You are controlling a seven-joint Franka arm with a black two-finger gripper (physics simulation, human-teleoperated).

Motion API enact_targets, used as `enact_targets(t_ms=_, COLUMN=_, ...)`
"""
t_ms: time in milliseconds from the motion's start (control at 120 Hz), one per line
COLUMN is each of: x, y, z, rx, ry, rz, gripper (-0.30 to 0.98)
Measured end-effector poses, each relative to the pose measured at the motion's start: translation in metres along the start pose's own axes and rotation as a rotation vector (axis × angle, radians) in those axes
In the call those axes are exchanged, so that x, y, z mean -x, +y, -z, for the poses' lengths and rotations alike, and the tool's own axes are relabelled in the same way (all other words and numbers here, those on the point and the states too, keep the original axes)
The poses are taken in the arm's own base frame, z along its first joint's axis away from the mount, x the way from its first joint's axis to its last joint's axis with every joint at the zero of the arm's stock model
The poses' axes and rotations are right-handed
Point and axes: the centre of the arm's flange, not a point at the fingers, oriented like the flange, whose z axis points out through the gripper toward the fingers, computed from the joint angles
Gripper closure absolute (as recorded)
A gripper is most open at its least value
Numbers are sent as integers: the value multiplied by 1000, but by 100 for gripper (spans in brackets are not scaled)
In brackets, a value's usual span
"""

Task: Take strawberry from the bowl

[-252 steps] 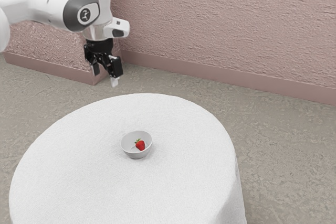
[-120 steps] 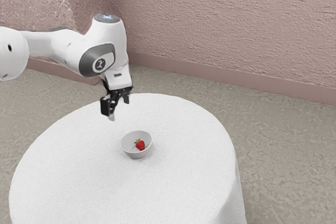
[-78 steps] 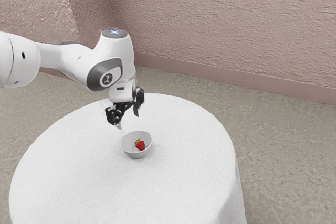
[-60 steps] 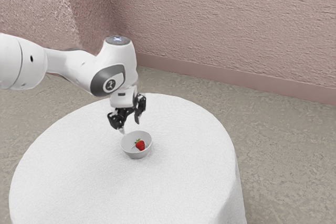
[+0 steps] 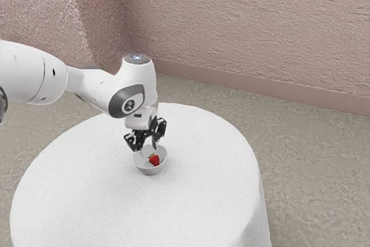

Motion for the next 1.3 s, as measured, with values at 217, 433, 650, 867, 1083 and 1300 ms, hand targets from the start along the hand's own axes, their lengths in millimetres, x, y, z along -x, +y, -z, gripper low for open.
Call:
enact_targets(t_ms=217, x=-1, y=-8, z=-15, rx=-1, ry=4, rz=-29, gripper=43)
enact_targets(t_ms=433, x=-5, y=-13, z=-31, rx=5, ry=10, rz=-53, gripper=43)
enact_targets(t_ms=650, x=-5, y=-17, z=-43, rx=10, ry=14, rz=-66, gripper=41)
enact_targets(t_ms=867, x=-19, y=-23, z=-19, rx=-38, ry=1, rz=-88, gripper=68)
enact_targets(t_ms=1083, x=-74, y=-31, z=78, rx=-159, ry=-39, rz=-164, gripper=68)
enact_targets(t_ms=1300, x=-145, y=-57, z=69, rx=-155, ry=28, rz=-240, gripper=63)
